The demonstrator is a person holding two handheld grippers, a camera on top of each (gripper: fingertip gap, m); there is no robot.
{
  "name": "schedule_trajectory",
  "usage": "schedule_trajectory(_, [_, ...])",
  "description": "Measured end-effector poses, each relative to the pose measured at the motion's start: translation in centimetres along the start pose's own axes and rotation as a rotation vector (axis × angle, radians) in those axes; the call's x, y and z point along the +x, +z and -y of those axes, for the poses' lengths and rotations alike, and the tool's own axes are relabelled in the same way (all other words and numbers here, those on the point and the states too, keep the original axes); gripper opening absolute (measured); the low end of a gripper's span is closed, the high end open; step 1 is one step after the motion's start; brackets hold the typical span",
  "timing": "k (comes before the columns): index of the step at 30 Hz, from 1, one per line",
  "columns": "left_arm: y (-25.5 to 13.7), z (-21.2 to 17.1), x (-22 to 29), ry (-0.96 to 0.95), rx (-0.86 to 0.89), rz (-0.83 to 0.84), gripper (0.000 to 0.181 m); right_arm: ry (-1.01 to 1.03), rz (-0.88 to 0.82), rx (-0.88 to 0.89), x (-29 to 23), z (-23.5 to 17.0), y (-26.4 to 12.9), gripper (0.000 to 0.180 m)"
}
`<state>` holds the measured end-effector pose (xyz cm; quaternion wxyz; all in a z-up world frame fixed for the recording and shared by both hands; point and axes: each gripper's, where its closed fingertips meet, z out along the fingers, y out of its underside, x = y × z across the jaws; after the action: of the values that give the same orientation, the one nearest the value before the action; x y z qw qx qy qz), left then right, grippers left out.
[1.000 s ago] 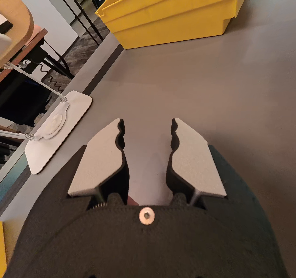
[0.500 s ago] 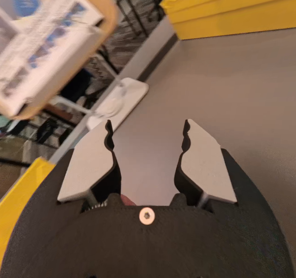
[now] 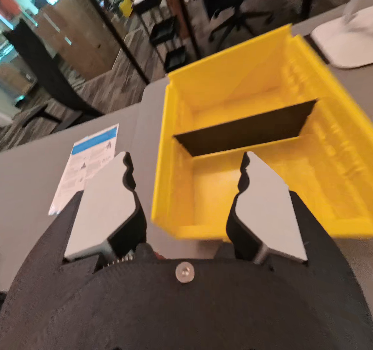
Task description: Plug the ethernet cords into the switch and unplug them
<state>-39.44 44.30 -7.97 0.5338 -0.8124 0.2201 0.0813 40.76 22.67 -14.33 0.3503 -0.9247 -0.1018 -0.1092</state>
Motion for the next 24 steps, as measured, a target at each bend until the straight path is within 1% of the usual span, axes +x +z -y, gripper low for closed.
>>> schedule_trajectory(2, [0.2, -2.5, -1.9, -0.026, -0.045, 0.031, 0.102, 0.014, 0.045, -0.001, -0.9, -0.3, 0.8, 0.060])
schedule_trajectory(5, [0.7, -5.5, -3.1, -0.037, -0.107, 0.037, 0.101, 0.022, 0.038, 0.003, -1.1, -0.6, 1.5, 0.057])
schedule_trajectory(8, [1.2, -6.9, -3.7, -0.023, -0.106, 0.040, 0.096, 0.027, 0.025, 0.014, -0.9, -0.5, 1.5, 0.050])
schedule_trajectory(11, [2.3, -8.3, -3.0, -0.059, -0.137, -0.026, 0.090, 0.000, 0.004, 0.021, -0.6, -0.5, 1.6, 0.046])
schedule_trajectory(13, [3.1, -9.2, -1.9, -0.078, -0.150, -0.101, 0.090, 0.001, 0.008, 0.024, -0.5, -0.5, 1.7, 0.045])
schedule_trajectory(15, [3.6, -9.2, -0.8, -0.152, -0.126, -0.188, 0.085, 0.002, -0.006, 0.014, -0.4, -0.5, 1.9, 0.046])
schedule_trajectory(16, [3.9, -9.1, -0.6, -0.178, -0.113, -0.212, 0.080, -0.013, -0.031, 0.010, -0.2, -0.5, 2.1, 0.048])
schedule_trajectory(18, [4.3, -8.9, -0.1, -0.189, -0.074, -0.251, 0.060, -0.048, -0.069, 0.021, -0.2, -0.3, 2.3, 0.050])
schedule_trajectory(19, [4.5, -9.0, 0.2, -0.196, -0.077, -0.267, 0.056, -0.047, -0.067, 0.030, -0.3, -0.1, 2.4, 0.050])
schedule_trajectory(20, [4.7, -9.0, 0.4, -0.202, -0.072, -0.281, 0.044, -0.036, -0.062, 0.037, -0.3, 0.1, 2.5, 0.050])
schedule_trajectory(21, [4.7, -8.6, 0.7, -0.206, -0.049, -0.307, 0.024, -0.029, -0.060, 0.039, -0.3, 0.2, 2.6, 0.049])
schedule_trajectory(22, [4.7, -8.4, 0.9, -0.212, -0.036, -0.321, 0.012, -0.032, -0.065, 0.043, -0.2, 0.3, 2.7, 0.047])
schedule_trajectory(23, [4.9, -8.2, 1.0, -0.216, -0.027, -0.331, 0.011, -0.037, -0.073, 0.050, 0.0, 0.5, 2.9, 0.045])
schedule_trajectory(24, [5.0, -8.1, 1.3, -0.225, -0.020, -0.344, 0.009, -0.038, -0.080, 0.059, 0.2, 0.6, 3.0, 0.038])
